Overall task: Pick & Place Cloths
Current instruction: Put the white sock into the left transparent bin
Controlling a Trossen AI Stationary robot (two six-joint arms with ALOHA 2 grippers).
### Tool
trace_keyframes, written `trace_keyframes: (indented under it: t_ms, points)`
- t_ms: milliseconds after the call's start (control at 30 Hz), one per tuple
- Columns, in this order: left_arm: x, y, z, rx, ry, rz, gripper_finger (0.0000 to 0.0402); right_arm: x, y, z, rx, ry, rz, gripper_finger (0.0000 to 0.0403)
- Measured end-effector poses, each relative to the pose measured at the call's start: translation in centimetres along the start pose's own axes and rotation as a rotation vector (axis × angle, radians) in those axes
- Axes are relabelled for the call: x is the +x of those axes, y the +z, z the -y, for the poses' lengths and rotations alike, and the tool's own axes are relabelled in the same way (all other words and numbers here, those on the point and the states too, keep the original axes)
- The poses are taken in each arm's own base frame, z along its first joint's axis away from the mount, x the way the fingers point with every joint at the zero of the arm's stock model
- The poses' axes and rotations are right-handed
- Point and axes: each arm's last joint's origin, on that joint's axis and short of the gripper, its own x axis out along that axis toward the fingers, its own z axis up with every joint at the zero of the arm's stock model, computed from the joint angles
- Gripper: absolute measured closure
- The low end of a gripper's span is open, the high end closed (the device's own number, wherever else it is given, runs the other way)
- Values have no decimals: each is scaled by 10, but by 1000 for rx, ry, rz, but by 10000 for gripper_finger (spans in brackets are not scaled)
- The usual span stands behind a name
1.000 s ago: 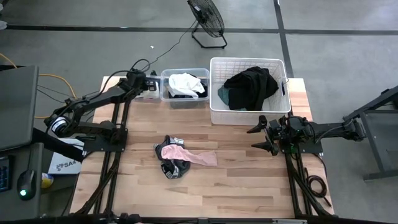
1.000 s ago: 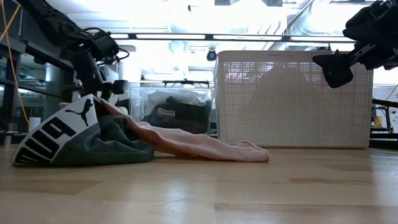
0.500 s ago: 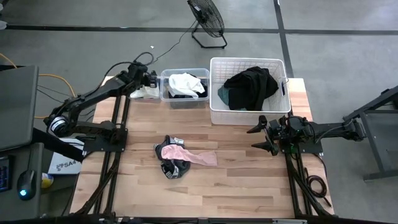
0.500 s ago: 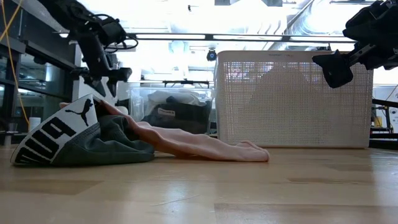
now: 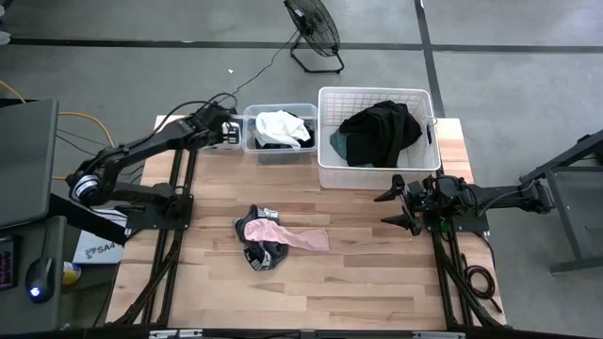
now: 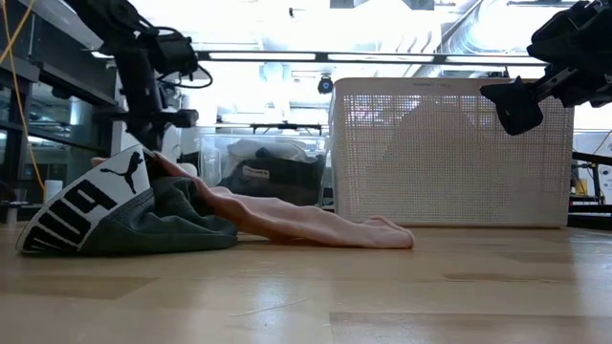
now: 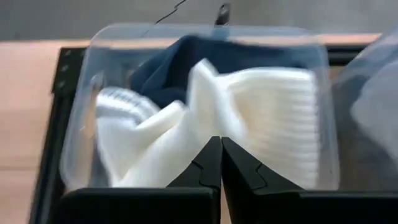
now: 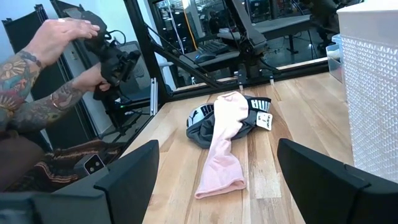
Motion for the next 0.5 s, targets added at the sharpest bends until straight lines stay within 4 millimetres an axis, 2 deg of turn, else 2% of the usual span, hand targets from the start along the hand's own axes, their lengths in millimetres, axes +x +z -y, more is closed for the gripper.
trace_keyframes:
  t_ms: [233, 500]
  points:
    - [23, 0, 11, -19, 45, 5, 401, 0, 0, 0, 0, 0, -1, 85]
    - [45, 12, 3, -129, 80, 19, 401, 0, 0, 0, 0, 0, -1, 85]
